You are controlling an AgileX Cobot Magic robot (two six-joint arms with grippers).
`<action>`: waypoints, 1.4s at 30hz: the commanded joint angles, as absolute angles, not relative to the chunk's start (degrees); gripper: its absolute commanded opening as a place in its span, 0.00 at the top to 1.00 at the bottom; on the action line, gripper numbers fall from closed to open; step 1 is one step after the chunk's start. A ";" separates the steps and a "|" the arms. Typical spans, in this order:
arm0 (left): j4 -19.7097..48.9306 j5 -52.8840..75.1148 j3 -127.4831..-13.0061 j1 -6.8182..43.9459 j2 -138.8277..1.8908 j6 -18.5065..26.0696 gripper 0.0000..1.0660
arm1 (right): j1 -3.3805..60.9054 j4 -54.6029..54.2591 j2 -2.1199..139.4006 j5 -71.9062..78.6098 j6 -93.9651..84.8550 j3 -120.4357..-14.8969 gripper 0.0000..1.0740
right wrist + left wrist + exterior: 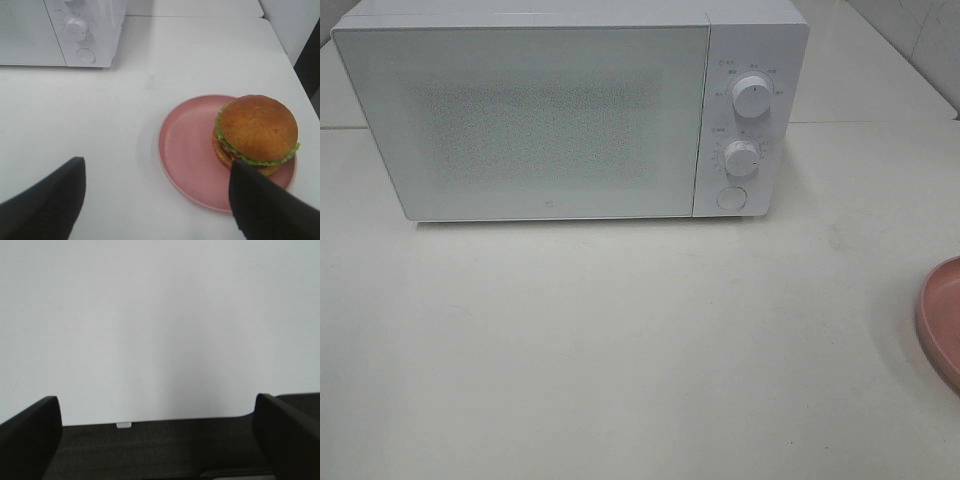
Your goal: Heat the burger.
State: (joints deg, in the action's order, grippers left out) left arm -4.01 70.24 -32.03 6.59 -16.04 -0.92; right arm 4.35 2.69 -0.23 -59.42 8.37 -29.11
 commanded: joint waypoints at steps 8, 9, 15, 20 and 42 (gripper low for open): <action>-1.89 64.17 -30.94 6.53 -2.18 -0.92 0.10 | 3.95 2.69 -1.72 -59.36 8.25 -28.99 0.29; -0.80 61.99 -30.19 6.53 0.11 -0.63 0.10 | 3.95 2.69 -1.72 -59.36 8.25 -28.99 0.29; 0.46 59.36 -28.59 6.53 1.83 0.00 0.10 | 3.95 2.69 -1.55 -59.36 8.25 -28.99 0.29; 0.52 59.36 -28.59 6.53 1.89 -0.52 0.10 | 3.95 2.69 -1.26 -59.36 8.25 -28.99 0.29; 0.63 59.36 -28.59 1.43 1.89 -0.52 0.10 | 3.95 2.69 -1.26 -59.36 8.25 -28.99 0.29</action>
State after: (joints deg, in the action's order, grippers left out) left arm 0.46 59.99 -28.76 1.55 0.29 0.00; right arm 4.35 2.69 -0.23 -59.42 8.37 -29.11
